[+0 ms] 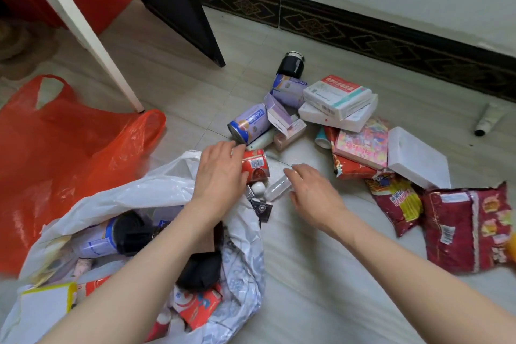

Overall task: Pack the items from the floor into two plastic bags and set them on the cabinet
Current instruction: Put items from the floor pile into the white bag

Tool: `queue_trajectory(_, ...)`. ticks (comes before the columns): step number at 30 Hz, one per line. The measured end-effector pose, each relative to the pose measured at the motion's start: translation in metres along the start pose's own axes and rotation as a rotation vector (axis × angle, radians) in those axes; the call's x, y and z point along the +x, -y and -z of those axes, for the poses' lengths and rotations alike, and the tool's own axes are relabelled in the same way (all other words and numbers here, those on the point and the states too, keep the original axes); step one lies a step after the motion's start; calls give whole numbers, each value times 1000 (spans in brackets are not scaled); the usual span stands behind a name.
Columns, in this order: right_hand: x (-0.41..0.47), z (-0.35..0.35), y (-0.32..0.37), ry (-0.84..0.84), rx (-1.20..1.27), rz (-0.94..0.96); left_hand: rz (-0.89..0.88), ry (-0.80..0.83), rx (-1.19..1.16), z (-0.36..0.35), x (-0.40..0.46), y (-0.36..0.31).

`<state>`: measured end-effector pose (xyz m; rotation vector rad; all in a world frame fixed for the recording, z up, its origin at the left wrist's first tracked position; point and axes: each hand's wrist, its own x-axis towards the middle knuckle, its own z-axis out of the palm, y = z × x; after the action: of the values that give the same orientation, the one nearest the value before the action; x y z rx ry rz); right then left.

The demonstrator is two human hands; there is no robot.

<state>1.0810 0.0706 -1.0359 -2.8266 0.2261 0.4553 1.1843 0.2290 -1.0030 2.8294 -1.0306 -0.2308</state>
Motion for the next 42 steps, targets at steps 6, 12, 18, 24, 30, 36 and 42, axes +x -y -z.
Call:
queue_trajectory(6,23,-22,-9,77,-87,124,-43,261,141,-22,33,-1)
queue_trajectory(12,19,-26,-11,77,-114,117,-7,380,174,-32,50,-6)
queue_trajectory(18,5,-20,-19,25,5,0,27,286,61,-26,52,-9)
queue_trajectory(24,-19,9,-17,-89,375,-173,85,-77,-420,25,48,-29)
queue_trajectory(30,-44,45,40,-45,700,-164,620,-42,-1357,91,-15,-14)
queue_trajectory(36,-57,72,97,77,817,-110,973,136,-1555,104,-124,46)
queue_trajectory(42,-53,70,144,189,779,-35,1145,201,-1442,97,-192,92)
